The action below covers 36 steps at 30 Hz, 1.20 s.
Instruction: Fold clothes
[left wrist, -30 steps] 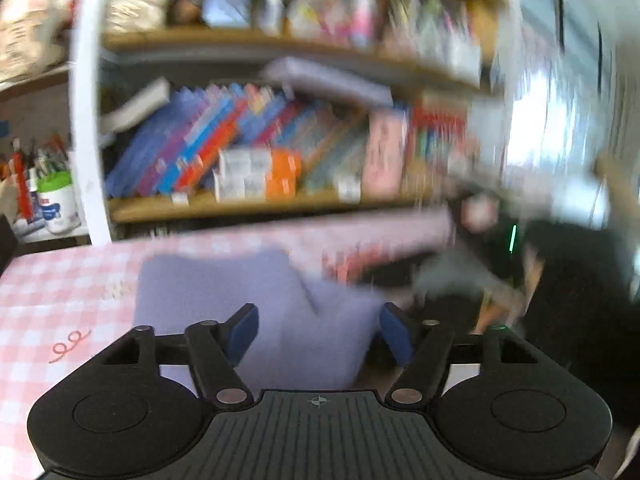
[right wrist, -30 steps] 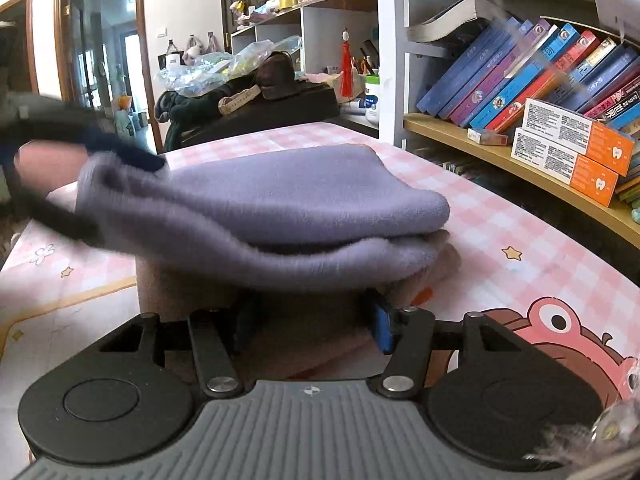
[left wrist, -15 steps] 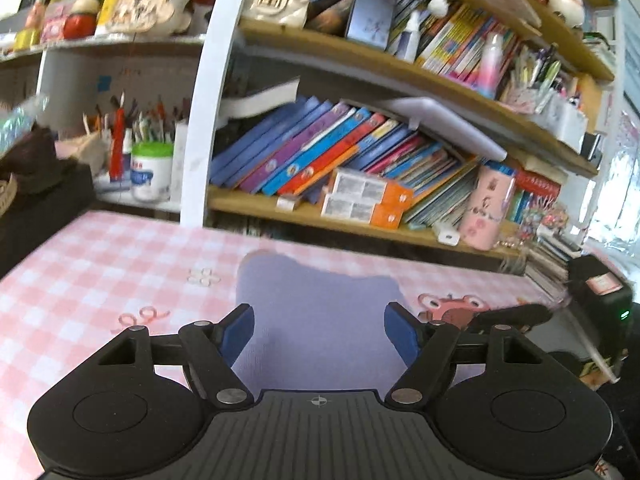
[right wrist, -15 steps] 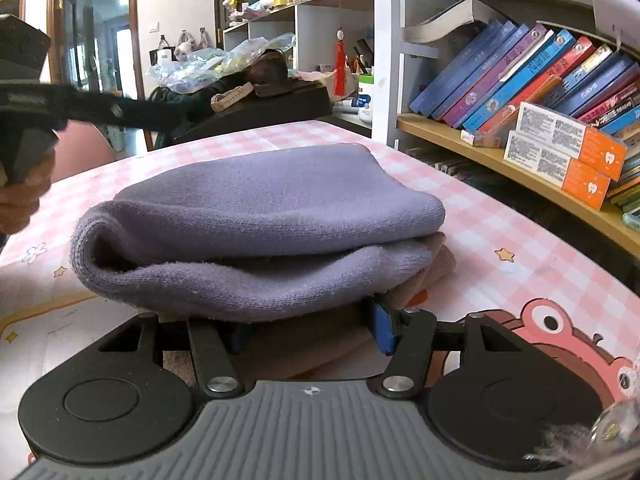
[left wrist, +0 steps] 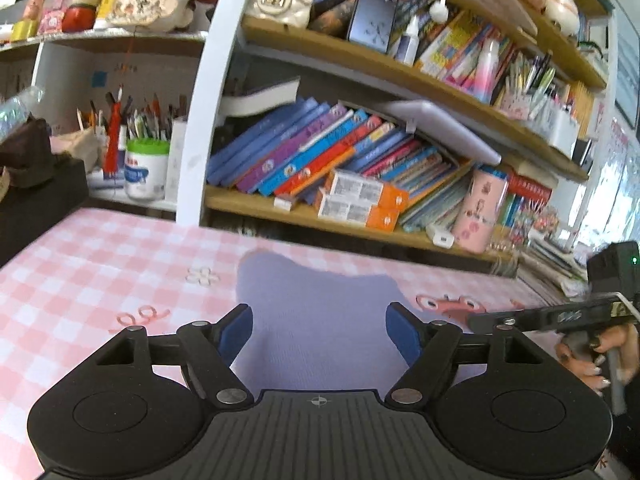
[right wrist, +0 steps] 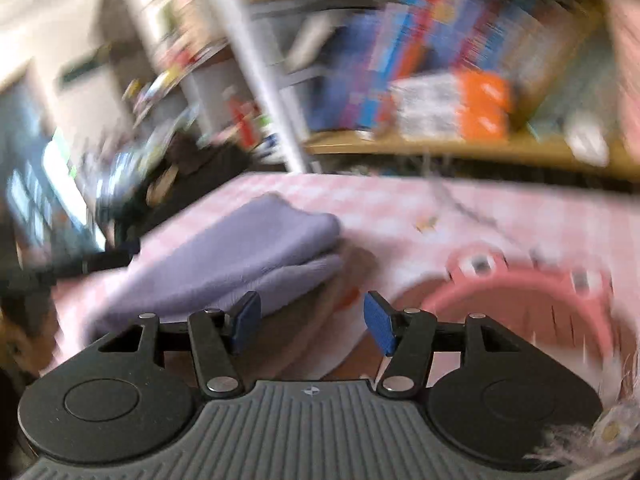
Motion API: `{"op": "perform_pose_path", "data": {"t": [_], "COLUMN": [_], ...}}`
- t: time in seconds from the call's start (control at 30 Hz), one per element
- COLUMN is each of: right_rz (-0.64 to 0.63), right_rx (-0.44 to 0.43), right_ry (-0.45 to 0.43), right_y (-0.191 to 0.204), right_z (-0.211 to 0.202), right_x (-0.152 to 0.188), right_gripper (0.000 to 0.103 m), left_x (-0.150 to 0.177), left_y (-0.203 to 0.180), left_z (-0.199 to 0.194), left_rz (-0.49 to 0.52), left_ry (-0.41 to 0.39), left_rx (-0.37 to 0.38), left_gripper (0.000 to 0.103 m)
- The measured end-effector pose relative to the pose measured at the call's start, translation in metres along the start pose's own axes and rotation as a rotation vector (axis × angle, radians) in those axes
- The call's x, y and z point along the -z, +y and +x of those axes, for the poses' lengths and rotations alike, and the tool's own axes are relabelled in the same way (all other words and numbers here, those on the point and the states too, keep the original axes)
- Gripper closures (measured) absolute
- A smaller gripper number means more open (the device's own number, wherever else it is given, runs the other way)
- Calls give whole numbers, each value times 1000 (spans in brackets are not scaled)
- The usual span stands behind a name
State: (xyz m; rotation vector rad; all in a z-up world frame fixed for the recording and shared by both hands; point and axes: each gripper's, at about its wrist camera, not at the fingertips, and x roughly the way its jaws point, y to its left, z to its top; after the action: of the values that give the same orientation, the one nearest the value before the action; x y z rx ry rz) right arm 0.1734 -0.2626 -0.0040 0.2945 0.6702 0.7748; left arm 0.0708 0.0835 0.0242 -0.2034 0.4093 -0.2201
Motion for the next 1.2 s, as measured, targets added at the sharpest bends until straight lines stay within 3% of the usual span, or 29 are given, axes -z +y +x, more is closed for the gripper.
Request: {"op": "perform_pose_path", "data": {"t": [0.13, 0.4, 0.57, 0.6, 0.67, 0.7, 0.8, 0.83, 0.87, 0.93, 1.07, 1.17, 1.2], "right_rz": [375, 488, 403, 348, 202, 129, -258, -333, -353, -250, -12, -5, 9], "right_rx": [-146, -141, -87, -50, 36, 79, 80, 73, 76, 157, 222, 291, 295], "right_ry": [-34, 68, 111, 111, 98, 92, -99, -133, -141, -47, 51, 34, 45], "right_y": [-21, 23, 48, 54, 70, 77, 124, 135, 139, 123, 81, 80, 78], "right_z": [-19, 12, 51, 57, 65, 68, 43, 36, 33, 46, 54, 32, 27], "right_x": [15, 19, 7, 5, 5, 4, 11, 15, 17, 17, 20, 14, 13], "right_gripper": [41, 41, 43, 55, 77, 83, 85, 85, 86, 86, 73, 47, 46], "left_x": [-5, 13, 27, 28, 30, 31, 31, 31, 31, 32, 22, 6, 1], "left_y": [11, 11, -4, -6, -9, -10, -8, -6, -5, -3, 8, 28, 36], "left_z": [0, 1, -4, -2, 1, 2, 2, 2, 3, 5, -10, -18, -14], "left_rz": [-18, -21, 72, 81, 95, 102, 79, 61, 50, 42, 26, 19, -5], "left_ry": [-14, 40, 67, 75, 91, 99, 94, 92, 94, 100, 41, 15, 35], "left_rx": [33, 148, 221, 223, 225, 226, 253, 272, 279, 265, 279, 237, 231], "left_gripper": [24, 24, 17, 16, 15, 15, 13, 13, 13, 13, 12, 11, 11]}}
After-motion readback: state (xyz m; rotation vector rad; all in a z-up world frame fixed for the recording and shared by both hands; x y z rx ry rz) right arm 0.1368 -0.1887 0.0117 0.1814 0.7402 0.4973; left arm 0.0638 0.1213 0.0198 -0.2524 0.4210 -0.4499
